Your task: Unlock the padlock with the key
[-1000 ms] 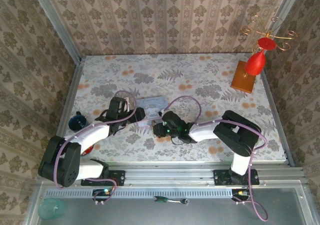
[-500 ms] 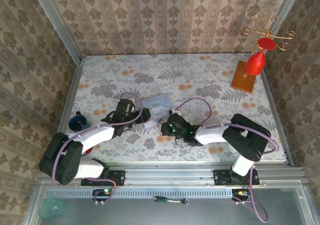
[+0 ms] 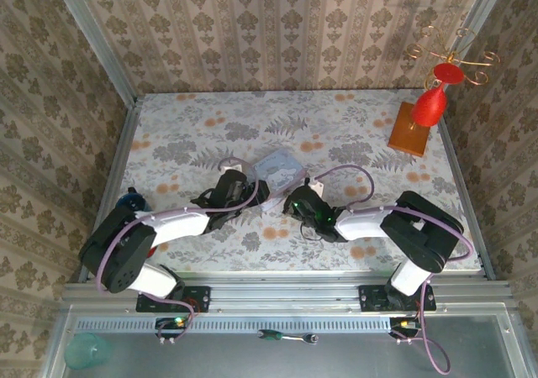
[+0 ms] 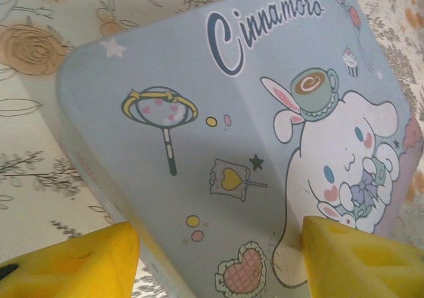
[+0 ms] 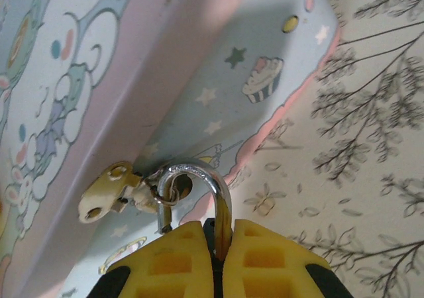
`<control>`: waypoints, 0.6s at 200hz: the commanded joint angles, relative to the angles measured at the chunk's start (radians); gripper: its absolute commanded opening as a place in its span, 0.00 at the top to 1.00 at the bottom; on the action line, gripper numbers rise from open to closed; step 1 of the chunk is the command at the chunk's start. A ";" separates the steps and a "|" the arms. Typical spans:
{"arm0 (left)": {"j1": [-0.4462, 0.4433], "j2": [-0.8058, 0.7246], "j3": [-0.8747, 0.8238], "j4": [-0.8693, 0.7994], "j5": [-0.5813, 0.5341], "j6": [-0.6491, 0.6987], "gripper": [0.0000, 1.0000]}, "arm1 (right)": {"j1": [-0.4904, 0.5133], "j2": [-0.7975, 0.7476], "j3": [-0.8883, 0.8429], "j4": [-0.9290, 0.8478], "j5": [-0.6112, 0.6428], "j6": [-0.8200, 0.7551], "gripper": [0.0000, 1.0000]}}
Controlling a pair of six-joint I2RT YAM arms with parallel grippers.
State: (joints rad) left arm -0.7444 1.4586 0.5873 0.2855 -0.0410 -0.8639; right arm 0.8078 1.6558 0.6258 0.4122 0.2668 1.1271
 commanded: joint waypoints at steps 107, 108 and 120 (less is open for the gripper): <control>-0.053 0.085 0.017 -0.184 0.036 0.002 0.36 | -0.105 0.001 0.076 0.010 0.074 0.183 1.00; -0.053 0.085 0.017 -0.183 0.036 0.002 0.36 | -0.104 0.002 0.077 0.011 0.073 0.183 1.00; -0.053 0.087 0.020 -0.180 0.037 0.002 0.36 | -0.105 0.011 0.074 0.026 0.072 0.193 1.00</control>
State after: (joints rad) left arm -0.7841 1.4933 0.6277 0.2768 -0.0463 -0.8833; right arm 0.6964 1.6600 0.6552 0.4099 0.3080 1.2850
